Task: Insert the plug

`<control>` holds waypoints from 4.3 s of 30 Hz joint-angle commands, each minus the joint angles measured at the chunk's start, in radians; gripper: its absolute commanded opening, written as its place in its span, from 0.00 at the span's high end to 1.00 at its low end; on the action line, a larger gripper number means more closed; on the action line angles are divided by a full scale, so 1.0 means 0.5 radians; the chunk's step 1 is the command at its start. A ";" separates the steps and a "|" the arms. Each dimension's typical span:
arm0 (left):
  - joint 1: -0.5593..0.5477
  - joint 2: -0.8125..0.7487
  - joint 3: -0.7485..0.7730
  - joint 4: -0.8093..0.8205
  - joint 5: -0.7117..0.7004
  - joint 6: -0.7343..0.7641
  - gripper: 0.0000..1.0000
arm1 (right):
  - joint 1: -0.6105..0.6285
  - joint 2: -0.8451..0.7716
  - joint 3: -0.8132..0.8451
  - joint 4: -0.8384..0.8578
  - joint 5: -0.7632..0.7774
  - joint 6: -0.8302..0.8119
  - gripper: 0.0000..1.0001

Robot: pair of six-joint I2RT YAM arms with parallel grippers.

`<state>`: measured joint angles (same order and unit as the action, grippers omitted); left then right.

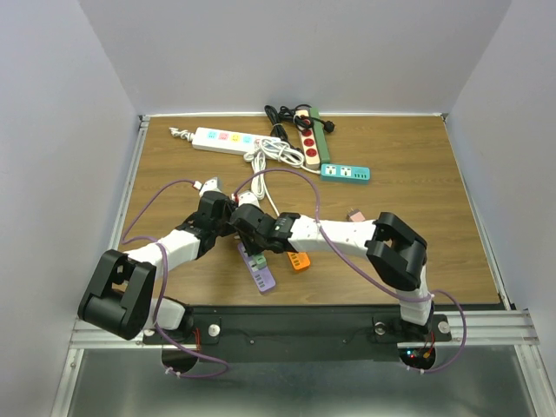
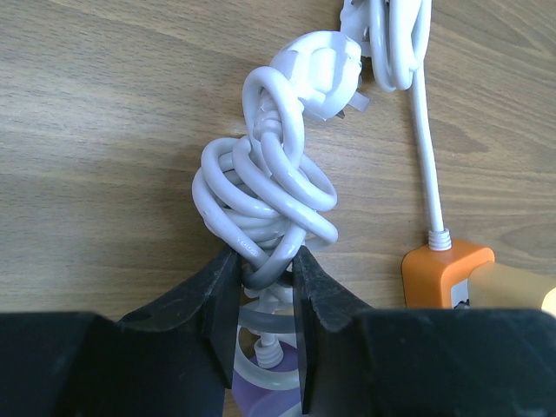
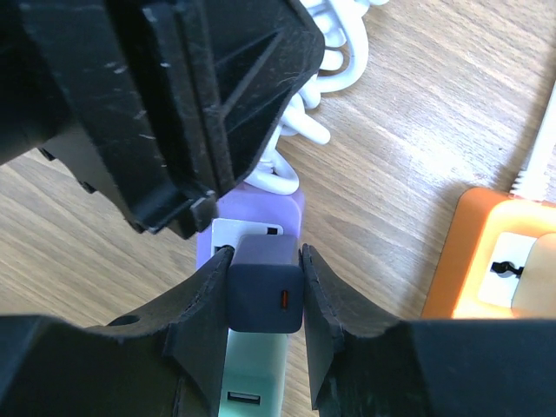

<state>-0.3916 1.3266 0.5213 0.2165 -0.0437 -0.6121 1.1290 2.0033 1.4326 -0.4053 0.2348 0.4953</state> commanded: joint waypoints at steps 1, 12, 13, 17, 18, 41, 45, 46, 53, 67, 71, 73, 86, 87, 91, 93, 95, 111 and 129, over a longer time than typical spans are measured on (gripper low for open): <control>0.016 0.071 -0.036 -0.034 -0.143 -0.018 1.00 | 0.120 0.568 -0.303 -0.963 -0.380 -0.119 1.00; 0.016 0.108 0.007 -0.016 -0.100 0.000 1.00 | 0.147 0.631 -0.236 -0.987 -0.411 -0.119 0.99; 0.016 0.111 0.007 -0.016 -0.091 0.003 1.00 | 0.147 0.659 -0.206 -0.978 -0.402 -0.119 1.00; 0.016 0.096 -0.009 -0.007 -0.088 -0.009 1.00 | 0.144 0.727 -0.073 -0.972 -0.371 -0.107 1.00; 0.016 0.096 -0.009 -0.003 -0.084 -0.012 1.00 | 0.147 0.703 -0.095 -0.969 -0.399 -0.092 1.00; 0.022 0.175 0.056 0.024 -0.017 -0.009 1.00 | 0.163 0.540 -0.312 -0.975 -0.724 -0.322 1.00; 0.019 0.185 0.062 0.049 -0.008 -0.003 1.00 | 0.163 0.448 -0.411 -0.972 -0.675 -0.252 1.00; 0.019 0.191 0.062 0.052 -0.005 -0.003 1.00 | 0.163 0.457 -0.374 -0.975 -0.660 -0.233 1.00; 0.019 0.185 0.080 0.052 0.008 0.009 1.00 | 0.068 0.402 -0.074 -1.009 -0.378 -0.031 0.78; 0.019 0.096 0.108 0.024 -0.060 0.043 1.00 | -0.163 -0.122 0.279 -0.996 0.061 0.105 0.22; 0.019 0.157 0.187 0.021 -0.109 0.086 1.00 | -0.169 -0.254 0.365 -0.987 0.000 0.071 0.17; 0.025 0.185 0.227 0.021 -0.133 0.110 1.00 | -0.169 -0.316 0.384 -0.981 -0.040 0.056 0.14; 0.114 0.632 0.757 0.242 -0.026 0.518 1.00 | -0.576 -0.779 -0.033 -0.752 0.104 0.004 0.11; 0.114 0.663 0.798 0.242 -0.011 0.543 1.00 | -0.622 -0.806 -0.073 -0.721 0.113 -0.018 0.11; 0.120 0.764 0.951 0.242 0.053 0.595 0.77 | -0.892 -0.926 -0.266 -0.570 0.153 -0.119 0.10; 0.120 0.771 0.988 0.245 0.078 0.592 0.46 | -1.024 -0.997 -0.386 -0.503 0.144 -0.156 0.09; 0.120 0.740 0.985 0.266 0.078 0.601 0.19 | -1.144 -1.040 -0.450 -0.490 0.159 -0.190 0.09; -0.597 0.430 1.096 0.420 0.154 1.206 0.01 | -2.018 -1.368 -0.666 -0.315 -0.298 -0.190 0.07; -0.889 1.596 2.080 0.092 -0.020 0.939 0.05 | -2.059 -1.617 -0.718 -0.306 -0.537 -0.181 0.07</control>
<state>-0.8391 2.1178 1.4502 0.3096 0.0452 -0.1143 0.1040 1.2316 1.0721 -0.6075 0.0051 0.4076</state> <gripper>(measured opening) 0.952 0.928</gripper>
